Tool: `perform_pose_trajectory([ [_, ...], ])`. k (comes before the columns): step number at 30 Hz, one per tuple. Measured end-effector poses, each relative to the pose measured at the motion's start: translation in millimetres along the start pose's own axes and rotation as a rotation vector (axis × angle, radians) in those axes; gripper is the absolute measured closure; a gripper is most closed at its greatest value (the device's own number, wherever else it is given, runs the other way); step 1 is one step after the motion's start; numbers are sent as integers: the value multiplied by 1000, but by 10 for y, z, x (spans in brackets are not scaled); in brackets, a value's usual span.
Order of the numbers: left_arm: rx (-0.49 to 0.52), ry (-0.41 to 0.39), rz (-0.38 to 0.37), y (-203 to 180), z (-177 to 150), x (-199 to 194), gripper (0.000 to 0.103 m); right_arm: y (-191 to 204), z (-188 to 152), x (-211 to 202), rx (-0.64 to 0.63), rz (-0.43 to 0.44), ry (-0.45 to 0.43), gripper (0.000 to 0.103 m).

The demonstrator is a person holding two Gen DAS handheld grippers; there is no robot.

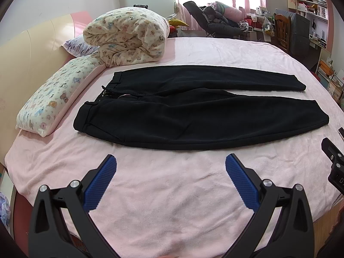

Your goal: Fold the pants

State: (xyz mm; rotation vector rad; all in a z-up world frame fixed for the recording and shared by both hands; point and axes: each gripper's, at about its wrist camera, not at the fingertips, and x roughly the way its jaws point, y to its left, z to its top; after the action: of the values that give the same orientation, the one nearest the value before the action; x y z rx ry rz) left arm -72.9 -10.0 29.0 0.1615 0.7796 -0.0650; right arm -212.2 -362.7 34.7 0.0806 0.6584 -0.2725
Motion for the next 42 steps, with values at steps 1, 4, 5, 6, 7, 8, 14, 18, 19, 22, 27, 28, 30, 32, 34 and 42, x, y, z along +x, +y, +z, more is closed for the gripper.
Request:
perform_pose_trajectory([
  [1, 0, 0, -1, 1, 1, 0, 2, -3, -7, 3, 0, 0, 0, 1],
  [4, 0, 1, 0, -4, -5, 0, 2, -1, -9, 4, -1, 0, 1, 1],
  [5, -1, 2, -2, 1, 2, 1, 2, -2, -6, 3, 0, 0, 0, 1],
  [6, 0, 2, -1, 2, 2, 1, 2, -1, -6, 4, 1, 0, 1, 1],
  [7, 1, 2, -1, -5, -5, -1, 2, -1, -8, 4, 1, 0, 1, 1],
  [8, 1, 2, 0, -12, -12, -5, 2, -2, -5, 3, 1, 0, 1, 1],
  [14, 0, 4, -1, -6, -10, 0, 2, -2, -4, 3, 0, 1, 1, 1],
  [18, -1, 4, -3, -3, -9, 0, 2, -2, -4, 3, 1, 0, 1, 1],
  [19, -2, 5, -3, -8, -16, -1, 2, -1, -5, 3, 0, 0, 1, 1],
  [22, -1, 5, -3, -3, -13, 3, 2, -2, -1, 3, 0, 0, 1, 1],
  [27, -3, 7, -4, -6, -20, 2, 2, -3, -1, 2, 1, 1, 2, 1],
  [28, -3, 7, -5, -12, -31, 3, 2, -3, 1, 3, 1, 0, 1, 1],
  [30, -2, 8, -4, -6, -31, 9, 2, -1, -2, 2, 1, -1, 2, 1],
  [32, -2, 10, -5, -5, -45, 12, 2, -2, -1, 1, 1, 0, 2, 1],
  [34, -2, 10, -4, -15, -64, 8, 2, -5, 3, 3, 1, 0, 2, 1],
  [42, -2, 13, -5, -7, -57, 14, 2, -7, -28, 18, 2, -1, 5, 1],
])
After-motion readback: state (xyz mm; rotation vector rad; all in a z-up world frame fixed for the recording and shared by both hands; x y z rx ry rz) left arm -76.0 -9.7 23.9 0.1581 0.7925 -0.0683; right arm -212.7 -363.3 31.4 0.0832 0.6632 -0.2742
